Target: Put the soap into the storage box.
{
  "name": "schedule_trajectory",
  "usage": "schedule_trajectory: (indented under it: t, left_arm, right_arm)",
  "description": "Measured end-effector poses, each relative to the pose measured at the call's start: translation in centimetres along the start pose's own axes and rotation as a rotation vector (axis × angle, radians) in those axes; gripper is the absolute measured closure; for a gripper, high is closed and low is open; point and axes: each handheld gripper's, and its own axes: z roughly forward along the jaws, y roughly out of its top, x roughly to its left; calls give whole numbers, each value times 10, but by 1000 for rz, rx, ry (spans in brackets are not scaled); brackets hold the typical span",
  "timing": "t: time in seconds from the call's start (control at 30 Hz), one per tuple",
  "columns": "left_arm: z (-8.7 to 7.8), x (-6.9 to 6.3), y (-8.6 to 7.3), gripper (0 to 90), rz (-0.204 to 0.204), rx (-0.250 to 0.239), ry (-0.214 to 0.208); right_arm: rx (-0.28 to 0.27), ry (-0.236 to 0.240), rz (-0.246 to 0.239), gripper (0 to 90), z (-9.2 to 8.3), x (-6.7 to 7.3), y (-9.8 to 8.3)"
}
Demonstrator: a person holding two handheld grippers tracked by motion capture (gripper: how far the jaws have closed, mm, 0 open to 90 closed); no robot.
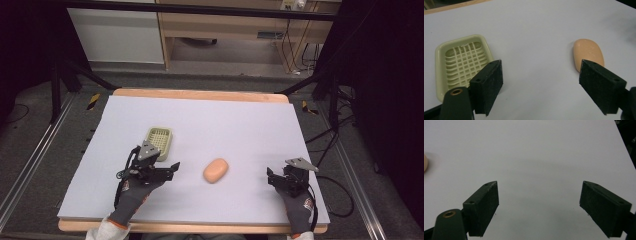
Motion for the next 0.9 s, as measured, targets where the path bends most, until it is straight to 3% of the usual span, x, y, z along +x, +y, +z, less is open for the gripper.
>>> schedule_trajectory:
  t: [0.9]
  left_arm:
    - [27, -36, 16, 182, 67, 43, -80]
  right_arm:
    - [8, -6, -7, 153, 0, 1, 0]
